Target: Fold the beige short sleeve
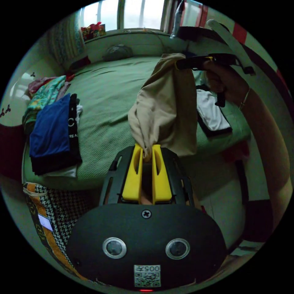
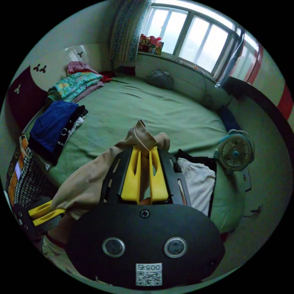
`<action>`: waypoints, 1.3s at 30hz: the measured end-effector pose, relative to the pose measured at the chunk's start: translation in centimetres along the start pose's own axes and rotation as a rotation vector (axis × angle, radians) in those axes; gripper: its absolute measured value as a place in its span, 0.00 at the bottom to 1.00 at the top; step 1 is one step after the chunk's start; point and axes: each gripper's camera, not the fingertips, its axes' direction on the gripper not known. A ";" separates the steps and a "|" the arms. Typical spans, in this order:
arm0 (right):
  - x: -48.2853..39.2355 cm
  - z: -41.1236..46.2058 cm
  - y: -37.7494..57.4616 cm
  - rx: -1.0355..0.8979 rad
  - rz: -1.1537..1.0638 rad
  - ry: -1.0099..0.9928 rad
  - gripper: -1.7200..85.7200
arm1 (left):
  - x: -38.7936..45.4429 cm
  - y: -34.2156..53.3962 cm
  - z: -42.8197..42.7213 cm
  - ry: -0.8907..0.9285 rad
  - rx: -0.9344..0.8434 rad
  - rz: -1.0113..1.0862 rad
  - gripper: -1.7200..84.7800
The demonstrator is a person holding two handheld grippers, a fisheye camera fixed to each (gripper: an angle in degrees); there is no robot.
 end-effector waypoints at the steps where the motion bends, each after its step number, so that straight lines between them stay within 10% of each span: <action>1: 0.7 -0.2 0.3 0.000 0.000 0.012 0.02 | 2.0 -0.9 -0.2 0.008 0.007 0.020 0.09; 23: 26.0 12.7 6.8 -0.324 0.309 0.170 0.09 | 32.9 -20.3 14.8 0.272 -0.062 0.092 0.09; 39: 25.5 14.4 23.8 -0.505 0.341 0.125 0.07 | 33.5 -23.8 16.3 0.373 -0.050 0.098 0.09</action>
